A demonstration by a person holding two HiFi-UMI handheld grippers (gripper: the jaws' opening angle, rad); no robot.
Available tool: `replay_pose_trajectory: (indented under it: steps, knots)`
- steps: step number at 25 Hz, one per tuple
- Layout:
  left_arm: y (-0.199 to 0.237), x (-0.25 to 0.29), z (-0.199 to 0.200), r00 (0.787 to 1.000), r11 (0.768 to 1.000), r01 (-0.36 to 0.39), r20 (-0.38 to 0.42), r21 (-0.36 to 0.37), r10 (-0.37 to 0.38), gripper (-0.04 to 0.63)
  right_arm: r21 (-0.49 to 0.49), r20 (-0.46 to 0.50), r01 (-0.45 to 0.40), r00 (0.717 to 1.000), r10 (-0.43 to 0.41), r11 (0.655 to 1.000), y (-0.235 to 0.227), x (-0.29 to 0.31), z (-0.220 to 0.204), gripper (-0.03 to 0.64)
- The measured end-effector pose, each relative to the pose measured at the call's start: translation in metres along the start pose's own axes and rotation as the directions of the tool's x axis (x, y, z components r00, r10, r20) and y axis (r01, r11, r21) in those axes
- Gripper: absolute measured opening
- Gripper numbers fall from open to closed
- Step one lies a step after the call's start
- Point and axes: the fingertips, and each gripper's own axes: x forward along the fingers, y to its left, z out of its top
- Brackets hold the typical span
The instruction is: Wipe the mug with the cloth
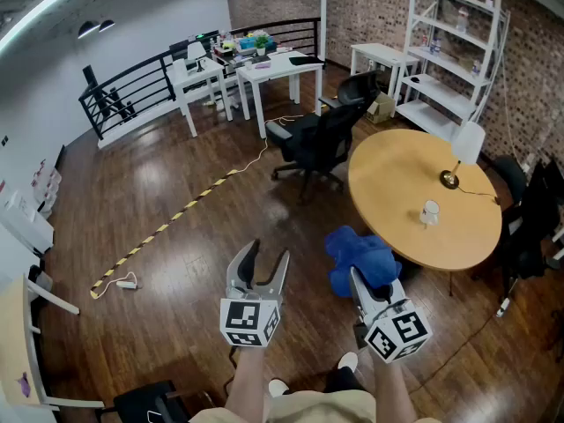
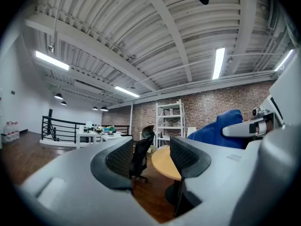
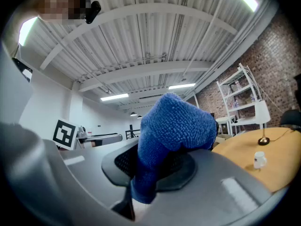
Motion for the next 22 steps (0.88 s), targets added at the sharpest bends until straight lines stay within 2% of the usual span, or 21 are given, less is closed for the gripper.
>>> replay_pose_trajectory:
  steps: [5, 10, 16, 22]
  knots:
    - [-0.073, 0.082, 0.006, 0.997, 0.997, 0.073, 0.008, 0.0, -0.073, 0.227, -0.012, 0.032, 0.07, 0.997, -0.07, 0.997, -0.105, -0.015, 0.033, 0.074]
    - [-0.146, 0.155, 0.007, 0.986, 0.986, 0.165, 0.015, 0.014, -0.165, 0.227, 0.013, 0.084, 0.17, 0.982, -0.171, 0.985, -0.205, -0.044, 0.058, 0.074]
    - [-0.2, 0.214, -0.013, 0.977, 0.977, 0.214, -0.015, -0.021, -0.214, 0.227, 0.044, 0.055, 0.259, 0.964, -0.261, 0.965, -0.287, -0.077, 0.049, 0.074]
    - [-0.249, 0.266, -0.022, 0.944, 0.944, 0.33, -0.029, -0.016, -0.33, 0.227, 0.063, 0.039, 0.354, 0.934, -0.356, 0.933, -0.342, -0.088, 0.046, 0.074]
